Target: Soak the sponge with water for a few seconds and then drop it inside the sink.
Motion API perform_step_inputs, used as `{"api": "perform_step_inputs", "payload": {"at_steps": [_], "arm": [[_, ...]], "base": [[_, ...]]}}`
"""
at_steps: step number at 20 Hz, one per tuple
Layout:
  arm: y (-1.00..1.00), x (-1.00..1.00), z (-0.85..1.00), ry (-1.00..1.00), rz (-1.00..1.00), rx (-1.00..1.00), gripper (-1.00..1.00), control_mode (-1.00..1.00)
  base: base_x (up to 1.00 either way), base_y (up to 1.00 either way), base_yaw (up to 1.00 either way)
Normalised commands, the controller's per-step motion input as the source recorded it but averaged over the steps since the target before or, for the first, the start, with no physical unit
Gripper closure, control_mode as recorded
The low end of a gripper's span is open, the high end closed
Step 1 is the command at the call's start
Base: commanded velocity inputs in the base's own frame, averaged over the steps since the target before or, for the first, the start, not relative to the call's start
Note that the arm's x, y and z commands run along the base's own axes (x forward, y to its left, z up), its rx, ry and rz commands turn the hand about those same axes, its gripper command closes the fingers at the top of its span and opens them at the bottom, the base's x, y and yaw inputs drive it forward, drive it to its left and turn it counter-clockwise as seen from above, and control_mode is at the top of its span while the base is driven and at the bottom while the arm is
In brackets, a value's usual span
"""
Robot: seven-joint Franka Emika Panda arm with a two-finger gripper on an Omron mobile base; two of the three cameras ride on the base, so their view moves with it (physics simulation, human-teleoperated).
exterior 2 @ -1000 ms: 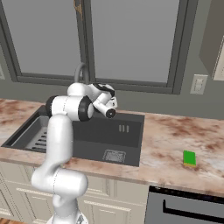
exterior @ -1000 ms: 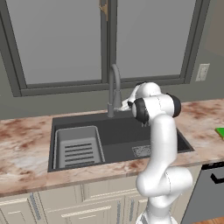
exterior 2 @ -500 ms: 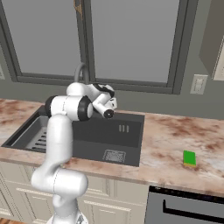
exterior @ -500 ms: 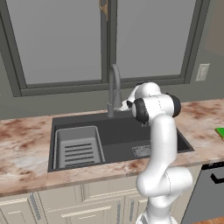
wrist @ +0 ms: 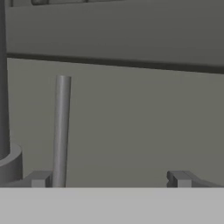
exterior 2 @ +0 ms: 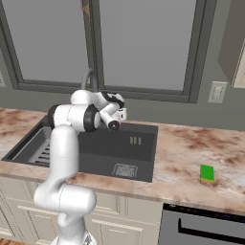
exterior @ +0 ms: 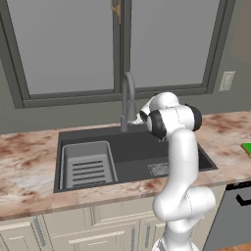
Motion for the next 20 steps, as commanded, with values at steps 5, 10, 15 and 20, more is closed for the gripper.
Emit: {"api": "perform_step_inputs", "payload": {"at_steps": [5,10,15,20], "arm": [[-0.40,0.19,-0.05,0.00,-0.01,0.00,-1.00,-1.00],[-0.42,0.18,-0.01,0.00,0.00,0.00,-1.00,-1.00],[-0.42,0.11,-0.01,0.00,-0.02,0.00,-1.00,-1.00],[-0.47,0.01,-0.08,0.00,-0.04,0.00,-1.00,-1.00]], "base": [[0.00,0.00,0.00],[0.00,0.00,0.00],[0.00,0.00,0.00],[0.00,0.00,0.00]]}}
